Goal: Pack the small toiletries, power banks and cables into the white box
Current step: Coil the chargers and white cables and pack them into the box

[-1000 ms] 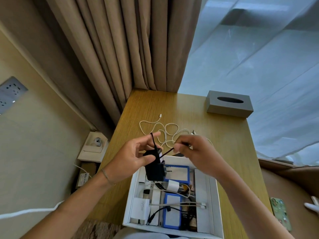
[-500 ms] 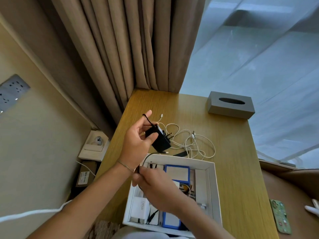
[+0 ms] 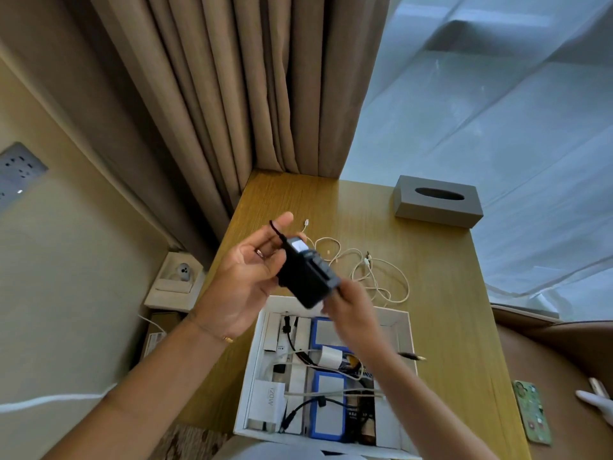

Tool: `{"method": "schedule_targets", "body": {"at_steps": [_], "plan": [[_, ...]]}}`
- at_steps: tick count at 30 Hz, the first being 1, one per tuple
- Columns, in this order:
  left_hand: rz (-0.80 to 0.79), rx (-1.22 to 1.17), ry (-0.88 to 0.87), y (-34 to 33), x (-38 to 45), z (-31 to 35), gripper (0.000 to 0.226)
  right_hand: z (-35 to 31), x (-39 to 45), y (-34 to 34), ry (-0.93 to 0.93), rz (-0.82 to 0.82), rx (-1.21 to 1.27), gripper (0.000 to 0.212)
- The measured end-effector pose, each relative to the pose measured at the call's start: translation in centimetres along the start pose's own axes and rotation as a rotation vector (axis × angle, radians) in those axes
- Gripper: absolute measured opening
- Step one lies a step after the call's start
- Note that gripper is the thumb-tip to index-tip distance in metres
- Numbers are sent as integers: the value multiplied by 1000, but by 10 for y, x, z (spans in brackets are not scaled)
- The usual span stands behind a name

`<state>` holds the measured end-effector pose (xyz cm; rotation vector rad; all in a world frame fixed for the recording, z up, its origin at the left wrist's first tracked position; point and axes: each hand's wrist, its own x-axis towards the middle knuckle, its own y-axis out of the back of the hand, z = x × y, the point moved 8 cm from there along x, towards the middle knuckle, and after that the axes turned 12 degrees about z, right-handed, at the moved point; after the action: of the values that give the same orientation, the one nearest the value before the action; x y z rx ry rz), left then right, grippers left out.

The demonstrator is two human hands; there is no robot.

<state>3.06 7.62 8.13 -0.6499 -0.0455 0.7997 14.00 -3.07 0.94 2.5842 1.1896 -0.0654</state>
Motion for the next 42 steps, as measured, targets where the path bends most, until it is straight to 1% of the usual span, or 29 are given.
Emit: {"method": "schedule_targets", "body": {"at_steps": [2,3,5,6,7,9,11,13,16,19,21,23,25,26,28,30,32,34,35,37,39,40,42], "plan": [[139,-11,-53,6,9,2,66,9,-29,-31,-26,-91,-35,28],[212,58,-107,11,12,3,64,7,-44,-46,-13,-161,-82,30],[314,313,-235,17,13,5,62,-5,-65,-63,39,-267,-203,33],[335,438,-278,19,12,4,62,-14,-67,-61,80,-285,-257,33],[335,533,-298,21,10,1,63,-26,-66,-55,123,-286,-295,32],[277,669,-305,23,6,-6,63,-50,-55,-34,204,-245,-350,25],[172,730,-274,21,2,-14,62,-70,-36,-3,302,-124,-406,20],[63,709,-218,16,-2,-18,61,-78,-17,25,346,-31,-393,19],[-17,528,-104,7,-7,-21,59,-65,4,46,325,25,-313,24],[0,269,10,-1,-9,-24,59,-30,11,47,205,89,-175,22],[27,59,75,-6,-10,-28,58,-2,3,32,52,109,-80,21],[122,-50,74,-2,-4,-33,60,23,-18,6,-95,82,19,26],[246,-12,24,5,2,-40,61,31,-46,-26,-165,-9,40,34],[300,79,-19,9,4,-43,61,31,-57,-38,-185,-53,28,35],[358,359,-133,17,3,-45,61,26,-66,-48,-187,-110,-54,30],[341,589,-221,21,0,-48,60,15,-62,-42,-103,-151,-216,27],[307,716,-258,26,-5,-52,61,0,-56,-29,64,-126,-427,24],[280,800,-271,29,-8,-55,61,-18,-50,-13,247,-1,-593,18],[269,838,-266,30,-9,-57,60,-25,-48,-5,332,80,-636,15],[251,890,-240,34,-10,-61,59,-32,-46,8,456,197,-675,12],[253,895,-188,41,-10,-65,57,-30,-40,16,519,222,-668,13],[255,895,-167,44,-10,-67,56,-27,-38,19,527,225,-629,12],[245,905,-160,48,-11,-69,55,-14,-32,26,453,256,-482,9]]}}
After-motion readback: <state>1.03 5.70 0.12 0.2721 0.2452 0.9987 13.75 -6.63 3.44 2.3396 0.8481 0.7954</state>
